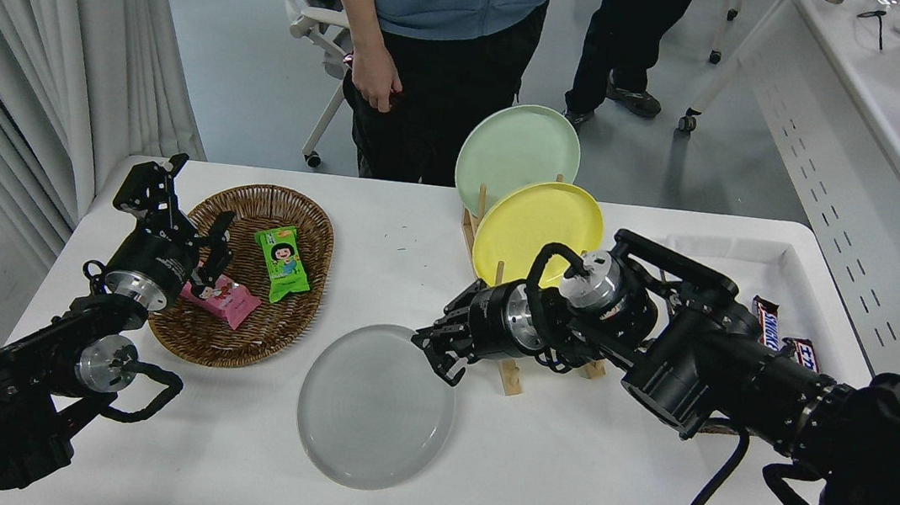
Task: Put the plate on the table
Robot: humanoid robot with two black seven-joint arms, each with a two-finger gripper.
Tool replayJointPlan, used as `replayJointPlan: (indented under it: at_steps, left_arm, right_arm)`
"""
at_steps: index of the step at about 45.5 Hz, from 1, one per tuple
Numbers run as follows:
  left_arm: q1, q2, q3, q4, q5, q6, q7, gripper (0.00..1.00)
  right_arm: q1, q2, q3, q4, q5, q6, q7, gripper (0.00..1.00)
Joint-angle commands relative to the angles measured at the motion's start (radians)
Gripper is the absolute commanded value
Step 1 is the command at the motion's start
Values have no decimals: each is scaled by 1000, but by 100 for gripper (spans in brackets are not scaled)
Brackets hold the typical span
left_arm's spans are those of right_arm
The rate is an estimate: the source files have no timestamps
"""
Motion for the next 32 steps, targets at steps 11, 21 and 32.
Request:
replayJointPlan:
  at_steps: [11,21,32]
  left_arm:
    - [0,0,0,0,0,0,0,100]
    - [1,0,0,0,0,0,0,100]
    - [0,0,0,0,0,0,0,100]
  right_arm:
    - [-50,5,7,-25,-88,-187,-3,0]
    - [-50,5,84,-25,-86,-189,-6,0]
    - [-38,5,118,-39,-83,-227,-8,0]
